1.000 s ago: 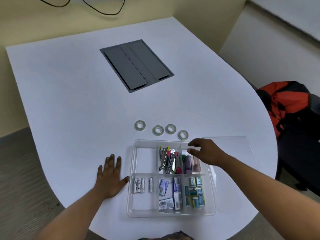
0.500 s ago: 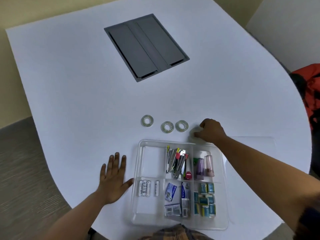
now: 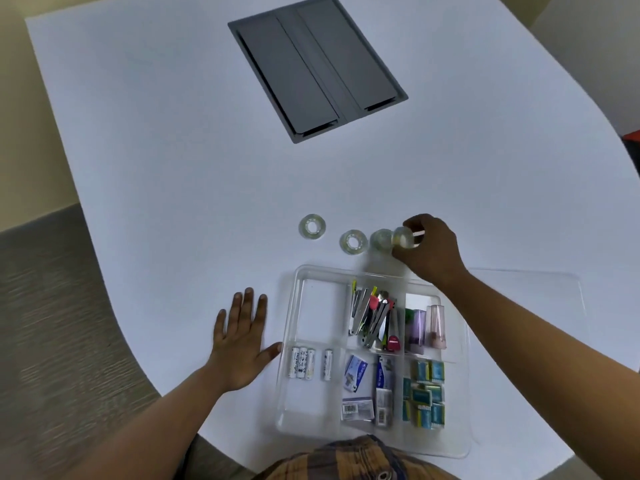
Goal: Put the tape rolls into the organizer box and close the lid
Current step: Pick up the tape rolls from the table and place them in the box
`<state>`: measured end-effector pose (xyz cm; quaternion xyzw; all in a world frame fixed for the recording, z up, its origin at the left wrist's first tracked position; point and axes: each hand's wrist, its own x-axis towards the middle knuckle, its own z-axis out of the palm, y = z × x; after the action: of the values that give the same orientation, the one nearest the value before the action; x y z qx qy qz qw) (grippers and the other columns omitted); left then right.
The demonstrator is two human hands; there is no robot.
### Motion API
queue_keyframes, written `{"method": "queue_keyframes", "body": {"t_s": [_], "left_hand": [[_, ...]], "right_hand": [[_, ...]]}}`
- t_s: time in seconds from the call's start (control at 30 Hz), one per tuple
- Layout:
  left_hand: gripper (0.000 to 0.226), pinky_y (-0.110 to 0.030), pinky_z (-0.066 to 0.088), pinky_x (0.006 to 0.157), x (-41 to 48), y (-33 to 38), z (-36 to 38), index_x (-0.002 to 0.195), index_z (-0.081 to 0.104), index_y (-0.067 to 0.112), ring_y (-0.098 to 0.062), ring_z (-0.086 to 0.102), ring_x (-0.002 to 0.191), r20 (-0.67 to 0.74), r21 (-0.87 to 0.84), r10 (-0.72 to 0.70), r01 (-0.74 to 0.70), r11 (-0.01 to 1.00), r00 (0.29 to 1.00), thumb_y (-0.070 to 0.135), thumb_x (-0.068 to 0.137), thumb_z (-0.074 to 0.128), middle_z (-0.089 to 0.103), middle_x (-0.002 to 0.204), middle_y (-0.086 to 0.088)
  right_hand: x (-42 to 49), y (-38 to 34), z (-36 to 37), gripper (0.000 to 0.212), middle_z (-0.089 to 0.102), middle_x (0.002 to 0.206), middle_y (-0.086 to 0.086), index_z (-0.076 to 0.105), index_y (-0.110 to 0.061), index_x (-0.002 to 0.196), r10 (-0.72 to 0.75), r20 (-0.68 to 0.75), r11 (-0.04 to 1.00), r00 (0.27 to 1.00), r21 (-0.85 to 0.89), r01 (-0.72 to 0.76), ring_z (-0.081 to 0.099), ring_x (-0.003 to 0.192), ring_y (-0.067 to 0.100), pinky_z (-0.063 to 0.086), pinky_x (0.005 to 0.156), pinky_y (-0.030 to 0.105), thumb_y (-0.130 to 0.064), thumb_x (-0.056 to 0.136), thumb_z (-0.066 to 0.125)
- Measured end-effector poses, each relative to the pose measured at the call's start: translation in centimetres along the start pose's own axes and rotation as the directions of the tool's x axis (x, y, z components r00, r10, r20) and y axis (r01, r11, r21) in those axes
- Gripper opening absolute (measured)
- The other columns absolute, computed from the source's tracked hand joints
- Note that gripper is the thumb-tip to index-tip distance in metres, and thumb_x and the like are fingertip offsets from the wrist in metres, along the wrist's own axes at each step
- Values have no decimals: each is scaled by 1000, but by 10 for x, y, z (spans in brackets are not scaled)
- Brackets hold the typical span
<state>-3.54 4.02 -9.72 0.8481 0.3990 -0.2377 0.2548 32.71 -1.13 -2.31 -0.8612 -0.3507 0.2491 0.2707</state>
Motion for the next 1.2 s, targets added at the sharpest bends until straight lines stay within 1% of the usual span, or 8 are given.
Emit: {"method": "queue_keyframes", "body": {"t_s": [0.13,0.3,0.5,0.63,0.83,0.93,1.1,1.2], "left_hand": [[98,-42,-24,110,0,0,1,135,-41,26,-16,-45,132,-9,-5,4,-4,1000,1000,84,59,-21,-48,144,1],[96,-43,-22,111,1,-1,2,134,-42,26,-16,-45,132,-19,-6,4,-4,1000,1000,84,60,-20,-49,143,1],[92,-42,-23,110,0,-1,5,135,-41,28,-15,-45,132,-40,-5,5,-5,1000,999,82,64,-18,-49,143,1],[90,-43,-23,111,-1,-2,6,135,-41,28,-15,-44,132,-50,-4,9,-9,1000,999,81,65,-19,-49,144,2],[90,-43,-23,111,1,-3,8,136,-40,28,-16,-44,133,-64,6,11,-10,1000,998,81,66,-19,-49,144,2],[91,-43,-22,112,1,-5,11,138,-36,27,-16,-41,135,-78,5,9,-9,1000,997,81,68,-16,-45,147,0],[93,-43,-21,112,1,-6,13,141,-33,25,-16,-39,137,-97,6,9,-8,1000,995,81,69,-14,-42,149,-1],[93,-40,-25,110,1,-5,14,140,-33,25,-15,-40,136,-98,6,3,-2,1000,995,81,69,-15,-41,150,-1]], "right_hand": [[-39,-25,8,47,62,105,-4,62,-21,109,-238,144,971,960,31,236,63,87,9,47,69,18,-26,66,81],[-71,-45,33,50,62,112,-3,60,-26,117,-354,389,891,850,-136,433,57,100,17,46,82,32,-33,70,78],[-86,-53,69,47,61,121,0,59,-21,122,-422,608,612,673,-357,706,48,114,24,35,92,37,-25,76,71],[-90,-49,85,37,64,110,3,59,-17,113,-378,684,422,624,-472,774,49,108,26,36,92,38,-11,77,67],[-88,-41,92,40,66,114,2,59,-18,117,-348,699,467,625,-449,762,49,112,25,34,96,39,-18,78,71],[-86,-43,83,43,66,117,1,60,-21,121,-367,690,554,624,-377,742,49,117,23,30,100,39,-28,80,70],[-58,-55,49,21,74,101,0,70,-24,102,-466,370,784,804,-248,568,65,93,21,46,87,35,-30,82,69],[-28,-47,30,8,73,85,0,70,-20,88,-335,124,914,934,-199,354,65,79,22,54,73,37,-22,82,67]]}}
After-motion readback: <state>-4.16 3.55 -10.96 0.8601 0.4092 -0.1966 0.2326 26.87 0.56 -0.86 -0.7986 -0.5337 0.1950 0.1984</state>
